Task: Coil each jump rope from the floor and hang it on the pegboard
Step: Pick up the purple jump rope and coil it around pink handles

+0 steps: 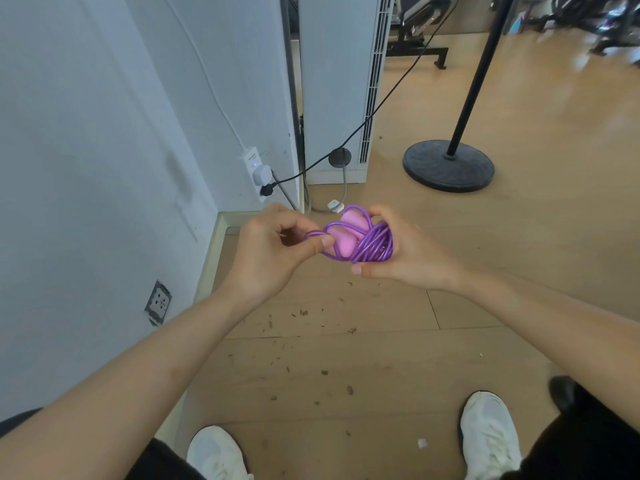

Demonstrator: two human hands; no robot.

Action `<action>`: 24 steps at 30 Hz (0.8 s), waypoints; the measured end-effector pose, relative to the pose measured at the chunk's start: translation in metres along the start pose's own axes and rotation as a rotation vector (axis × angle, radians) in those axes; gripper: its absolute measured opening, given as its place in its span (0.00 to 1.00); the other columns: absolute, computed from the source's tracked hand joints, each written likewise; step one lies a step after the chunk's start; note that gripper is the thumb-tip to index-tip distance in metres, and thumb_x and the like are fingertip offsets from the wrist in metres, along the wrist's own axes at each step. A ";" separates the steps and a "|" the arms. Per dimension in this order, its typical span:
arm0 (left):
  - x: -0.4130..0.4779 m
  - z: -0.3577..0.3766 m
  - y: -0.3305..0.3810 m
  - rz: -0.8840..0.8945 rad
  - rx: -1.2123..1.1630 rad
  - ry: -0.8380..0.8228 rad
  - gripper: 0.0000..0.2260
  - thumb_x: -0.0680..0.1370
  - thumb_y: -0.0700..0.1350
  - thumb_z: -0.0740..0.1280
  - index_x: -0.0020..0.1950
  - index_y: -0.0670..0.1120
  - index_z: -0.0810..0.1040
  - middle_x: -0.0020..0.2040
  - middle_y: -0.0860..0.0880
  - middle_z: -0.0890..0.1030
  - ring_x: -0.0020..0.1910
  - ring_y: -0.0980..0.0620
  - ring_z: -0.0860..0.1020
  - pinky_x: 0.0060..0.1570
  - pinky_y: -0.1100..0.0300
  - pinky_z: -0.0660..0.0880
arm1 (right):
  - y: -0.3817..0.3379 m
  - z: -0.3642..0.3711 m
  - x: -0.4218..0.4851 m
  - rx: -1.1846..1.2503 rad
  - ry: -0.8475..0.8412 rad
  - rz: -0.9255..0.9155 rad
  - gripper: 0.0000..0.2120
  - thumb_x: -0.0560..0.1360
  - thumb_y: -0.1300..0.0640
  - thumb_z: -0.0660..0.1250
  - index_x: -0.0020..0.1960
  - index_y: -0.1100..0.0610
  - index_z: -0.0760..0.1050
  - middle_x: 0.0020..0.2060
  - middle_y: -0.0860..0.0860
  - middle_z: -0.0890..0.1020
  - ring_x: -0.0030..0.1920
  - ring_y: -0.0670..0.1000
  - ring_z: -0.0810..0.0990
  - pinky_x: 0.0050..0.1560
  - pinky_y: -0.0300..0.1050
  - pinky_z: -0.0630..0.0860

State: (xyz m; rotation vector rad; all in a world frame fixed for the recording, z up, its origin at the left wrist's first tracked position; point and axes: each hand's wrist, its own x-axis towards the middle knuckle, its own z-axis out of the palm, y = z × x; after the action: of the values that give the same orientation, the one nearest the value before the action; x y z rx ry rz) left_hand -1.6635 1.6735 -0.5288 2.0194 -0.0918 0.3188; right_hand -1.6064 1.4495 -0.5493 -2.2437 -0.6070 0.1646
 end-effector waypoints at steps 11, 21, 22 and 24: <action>0.006 0.004 0.005 -0.389 -0.523 0.085 0.09 0.79 0.42 0.69 0.54 0.36 0.77 0.45 0.41 0.86 0.43 0.46 0.85 0.47 0.59 0.81 | 0.001 0.001 -0.002 0.157 -0.042 -0.060 0.34 0.65 0.53 0.81 0.66 0.44 0.69 0.49 0.37 0.81 0.50 0.40 0.80 0.50 0.35 0.72; 0.003 0.001 0.005 -0.216 -0.416 -0.041 0.08 0.78 0.41 0.71 0.55 0.39 0.82 0.50 0.41 0.86 0.46 0.46 0.84 0.52 0.58 0.81 | -0.018 0.005 -0.008 0.108 -0.029 -0.134 0.32 0.63 0.43 0.81 0.60 0.34 0.68 0.51 0.34 0.80 0.52 0.39 0.80 0.50 0.34 0.74; 0.003 0.000 0.004 -0.209 -0.408 -0.051 0.08 0.79 0.41 0.70 0.56 0.39 0.82 0.50 0.41 0.86 0.45 0.48 0.84 0.52 0.59 0.80 | -0.019 0.005 -0.009 0.094 -0.031 -0.150 0.30 0.64 0.44 0.81 0.59 0.34 0.68 0.50 0.33 0.79 0.51 0.39 0.79 0.48 0.34 0.72; 0.003 -0.001 0.002 -0.216 -0.410 -0.057 0.09 0.80 0.43 0.68 0.58 0.40 0.81 0.51 0.41 0.86 0.44 0.49 0.83 0.51 0.59 0.80 | -0.018 0.006 -0.010 0.062 -0.034 -0.170 0.29 0.65 0.46 0.80 0.59 0.35 0.69 0.50 0.34 0.79 0.50 0.41 0.80 0.48 0.38 0.74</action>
State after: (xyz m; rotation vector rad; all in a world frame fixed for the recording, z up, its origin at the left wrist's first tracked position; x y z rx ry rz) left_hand -1.6606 1.6738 -0.5261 1.6134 0.0254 0.0938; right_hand -1.6238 1.4592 -0.5410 -2.1224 -0.7967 0.1337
